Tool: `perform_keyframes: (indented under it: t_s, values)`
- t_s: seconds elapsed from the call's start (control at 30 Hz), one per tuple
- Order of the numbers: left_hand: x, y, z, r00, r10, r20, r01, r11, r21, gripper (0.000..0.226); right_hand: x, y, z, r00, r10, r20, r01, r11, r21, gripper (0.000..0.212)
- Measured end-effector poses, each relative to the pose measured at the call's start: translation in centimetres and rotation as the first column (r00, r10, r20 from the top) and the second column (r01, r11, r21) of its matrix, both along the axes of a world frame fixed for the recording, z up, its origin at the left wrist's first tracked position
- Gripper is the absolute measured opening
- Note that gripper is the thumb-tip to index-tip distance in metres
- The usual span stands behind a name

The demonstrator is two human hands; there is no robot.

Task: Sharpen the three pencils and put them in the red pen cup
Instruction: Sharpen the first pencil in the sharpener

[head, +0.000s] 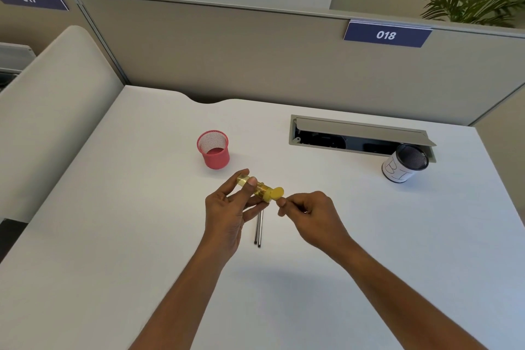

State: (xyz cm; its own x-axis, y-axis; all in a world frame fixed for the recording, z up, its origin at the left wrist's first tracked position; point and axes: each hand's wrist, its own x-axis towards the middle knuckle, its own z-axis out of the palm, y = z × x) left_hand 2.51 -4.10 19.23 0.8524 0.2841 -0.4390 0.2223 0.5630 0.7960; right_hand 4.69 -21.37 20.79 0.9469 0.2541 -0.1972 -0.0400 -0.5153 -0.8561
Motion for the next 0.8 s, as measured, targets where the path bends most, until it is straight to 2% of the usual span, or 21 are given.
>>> perform_keyframes:
  t_s: [0.07, 0.13, 0.17, 0.23, 0.43, 0.6, 0.8]
  values:
    - [0.1, 0.1, 0.0, 1.000, -0.017, 0.005, 0.017, 1.000, -0.005, 0.040, 0.4, -0.2, 1.3, 0.937, -0.023, -0.349, 0.073, 0.989, 0.129, 0.039]
    - [0.0, 0.1, 0.0, 0.999, -0.041, 0.010, 0.041, 0.999, -0.002, 0.043, 0.8, -0.7, 2.2, 0.760, 0.010, -0.650, 0.173, 0.961, 0.217, 0.039]
    - [0.0, 0.1, 0.1, 0.999, -0.050, 0.009, 0.050, 0.999, -0.002, 0.045, 1.0, -1.0, 2.4, 0.687, 0.030, -0.726, 0.204, 0.951, 0.232, 0.039]
    - [-0.1, 0.0, 0.0, 0.999, -0.041, 0.001, 0.041, 0.999, -0.014, 0.047, 1.3, -1.5, 2.5, 0.639, 0.053, -0.767, 0.197, 0.953, 0.230, 0.039]
    - [0.0, 1.1, -0.3, 0.998, 0.054, -0.028, -0.057, 0.995, -0.079, 0.035, 0.9, -2.8, 2.7, 0.788, 0.076, -0.611, 0.058, 0.979, 0.197, 0.043]
    - [0.0, 0.9, 0.0, 0.997, 0.076, -0.021, -0.078, 0.992, -0.095, 0.036, 0.1, -2.7, 2.4, 0.891, 0.062, -0.449, 0.030, 0.980, 0.196, 0.035]
    - [-0.1, 0.6, 0.1, 0.996, 0.089, -0.015, -0.090, 0.989, -0.120, 0.034, -0.9, -2.0, 1.1, 0.997, -0.019, -0.081, 0.024, 0.997, 0.070, 0.015]
